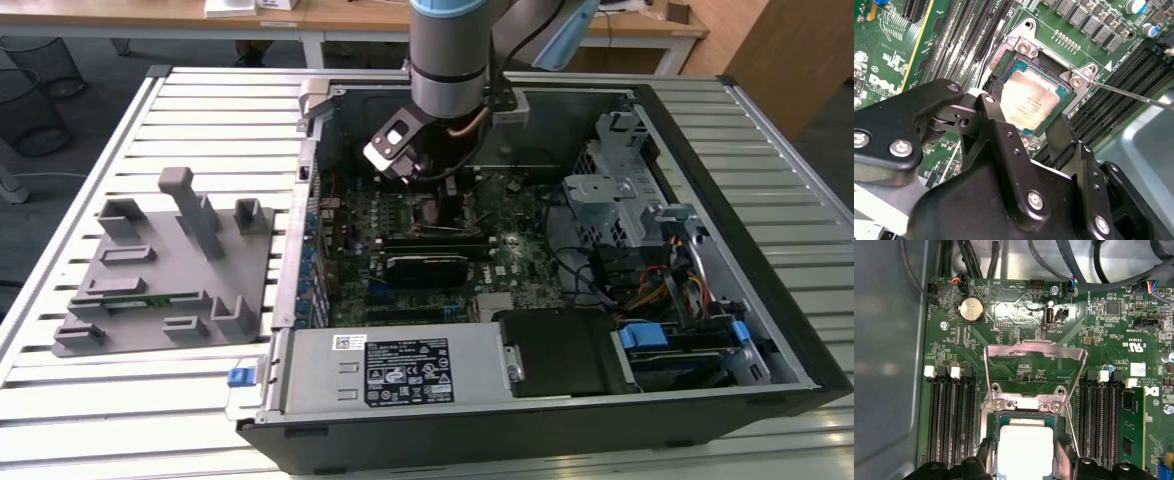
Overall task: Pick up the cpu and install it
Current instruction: 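Place the cpu into insertion slot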
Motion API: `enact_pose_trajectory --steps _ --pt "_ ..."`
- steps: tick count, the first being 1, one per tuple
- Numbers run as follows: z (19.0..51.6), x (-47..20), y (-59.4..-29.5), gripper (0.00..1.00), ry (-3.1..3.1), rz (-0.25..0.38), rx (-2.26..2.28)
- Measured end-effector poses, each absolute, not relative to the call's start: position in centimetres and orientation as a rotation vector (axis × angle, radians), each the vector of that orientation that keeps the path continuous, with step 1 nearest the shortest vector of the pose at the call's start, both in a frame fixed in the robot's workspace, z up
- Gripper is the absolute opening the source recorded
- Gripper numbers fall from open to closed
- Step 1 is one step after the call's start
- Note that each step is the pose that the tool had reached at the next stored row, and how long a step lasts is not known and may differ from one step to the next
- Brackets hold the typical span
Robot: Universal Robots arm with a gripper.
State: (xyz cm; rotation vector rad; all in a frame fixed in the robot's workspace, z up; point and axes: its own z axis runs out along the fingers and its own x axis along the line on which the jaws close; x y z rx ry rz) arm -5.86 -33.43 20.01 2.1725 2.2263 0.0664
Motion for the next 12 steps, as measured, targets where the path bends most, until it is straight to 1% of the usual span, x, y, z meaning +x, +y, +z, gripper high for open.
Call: enact_pose_trajectory --steps 2,3,5,7,8,11,12 --pt "20.2 -5.9 -33.4 0.60 2.226 0.066 2.173" --pt "20.4 -5.9 -33.4 0.48 2.226 0.066 2.173" --pt "20.6 -5.9 -33.4 0.48 2.226 0.066 2.173" --pt "20.8 -5.9 -33.4 0.36 2.226 0.066 2.173" --pt "20.9 -5.9 -33.4 0.36 2.226 0.066 2.173" --pt "21.3 -5.9 -33.4 0.18 2.226 0.066 2.173" --pt "21.4 -5.9 -33.4 0.18 2.226 0.066 2.173"
